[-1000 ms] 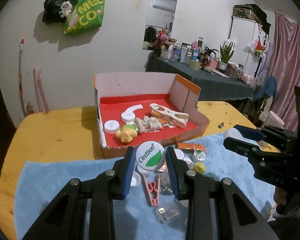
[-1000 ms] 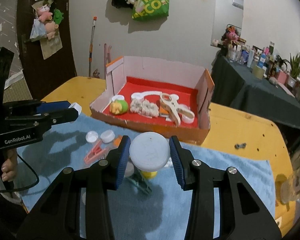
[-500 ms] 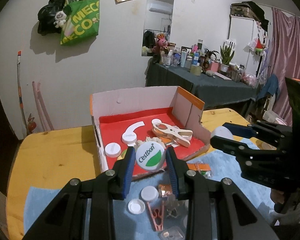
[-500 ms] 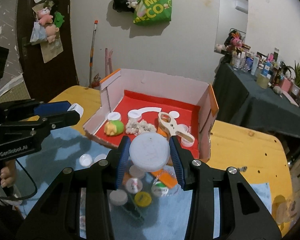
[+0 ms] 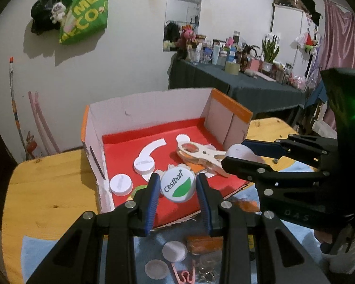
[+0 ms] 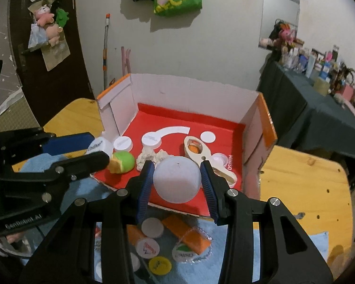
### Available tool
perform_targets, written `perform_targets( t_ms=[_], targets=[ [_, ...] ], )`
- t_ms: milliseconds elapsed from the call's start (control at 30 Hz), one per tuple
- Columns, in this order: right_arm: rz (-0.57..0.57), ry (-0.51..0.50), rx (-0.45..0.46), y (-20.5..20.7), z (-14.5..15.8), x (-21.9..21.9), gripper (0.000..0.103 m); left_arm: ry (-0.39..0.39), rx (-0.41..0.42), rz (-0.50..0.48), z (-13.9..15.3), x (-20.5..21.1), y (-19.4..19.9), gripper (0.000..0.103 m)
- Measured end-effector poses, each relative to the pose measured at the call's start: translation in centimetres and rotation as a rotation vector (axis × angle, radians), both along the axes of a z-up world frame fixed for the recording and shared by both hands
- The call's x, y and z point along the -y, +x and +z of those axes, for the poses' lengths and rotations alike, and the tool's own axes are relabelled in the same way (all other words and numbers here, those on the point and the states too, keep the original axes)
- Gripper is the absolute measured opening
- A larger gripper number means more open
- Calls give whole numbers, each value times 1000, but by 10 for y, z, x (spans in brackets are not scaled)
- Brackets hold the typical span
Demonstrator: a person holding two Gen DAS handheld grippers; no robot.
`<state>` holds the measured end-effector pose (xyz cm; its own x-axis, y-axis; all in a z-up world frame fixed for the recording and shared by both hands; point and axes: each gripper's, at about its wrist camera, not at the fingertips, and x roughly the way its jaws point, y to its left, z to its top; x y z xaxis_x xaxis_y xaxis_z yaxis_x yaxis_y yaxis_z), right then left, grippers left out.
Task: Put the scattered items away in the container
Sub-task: 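Lift both held caps and carry them over the red-lined cardboard box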
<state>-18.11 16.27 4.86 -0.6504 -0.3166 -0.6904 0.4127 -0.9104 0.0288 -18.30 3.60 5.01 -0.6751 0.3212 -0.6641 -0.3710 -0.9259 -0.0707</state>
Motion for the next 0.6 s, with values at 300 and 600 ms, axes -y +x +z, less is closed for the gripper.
perform_targets(
  t_ms=[300,600],
  targets=[
    [16,-66,148,-27,-24,-1,38,7,104,-10,-26,-2,-21,34],
    [28,-72,243,-38,-40,3,38,-17,170,-20,-41,-5,-30,34]
  ],
)
